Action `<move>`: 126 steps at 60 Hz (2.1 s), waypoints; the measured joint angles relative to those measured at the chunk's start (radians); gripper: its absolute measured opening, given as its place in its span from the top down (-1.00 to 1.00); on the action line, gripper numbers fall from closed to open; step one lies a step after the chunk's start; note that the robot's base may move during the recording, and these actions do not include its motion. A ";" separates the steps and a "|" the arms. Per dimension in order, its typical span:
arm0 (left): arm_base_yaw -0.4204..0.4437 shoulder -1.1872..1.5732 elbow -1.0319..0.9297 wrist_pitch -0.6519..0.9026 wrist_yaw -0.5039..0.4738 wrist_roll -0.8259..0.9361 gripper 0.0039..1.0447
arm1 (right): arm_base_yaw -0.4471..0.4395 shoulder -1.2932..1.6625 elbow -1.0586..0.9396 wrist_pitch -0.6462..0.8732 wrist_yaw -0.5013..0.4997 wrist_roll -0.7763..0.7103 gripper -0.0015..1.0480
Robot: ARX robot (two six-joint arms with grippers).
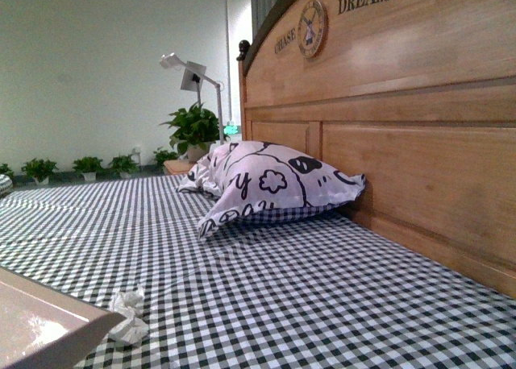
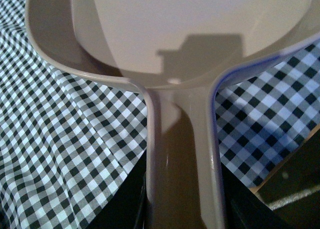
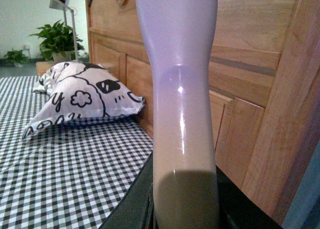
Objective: Clean up trash
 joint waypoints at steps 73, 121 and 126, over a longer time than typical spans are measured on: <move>-0.039 0.317 -0.031 0.175 -0.075 0.125 0.51 | 0.000 0.000 0.000 0.000 0.000 0.000 0.63; -0.040 0.319 -0.031 0.175 -0.074 0.126 0.51 | -0.086 1.121 0.912 -0.578 -0.510 0.171 0.64; -0.040 0.319 -0.031 0.175 -0.074 0.126 0.51 | -0.071 1.201 0.978 -0.602 -0.526 0.162 0.64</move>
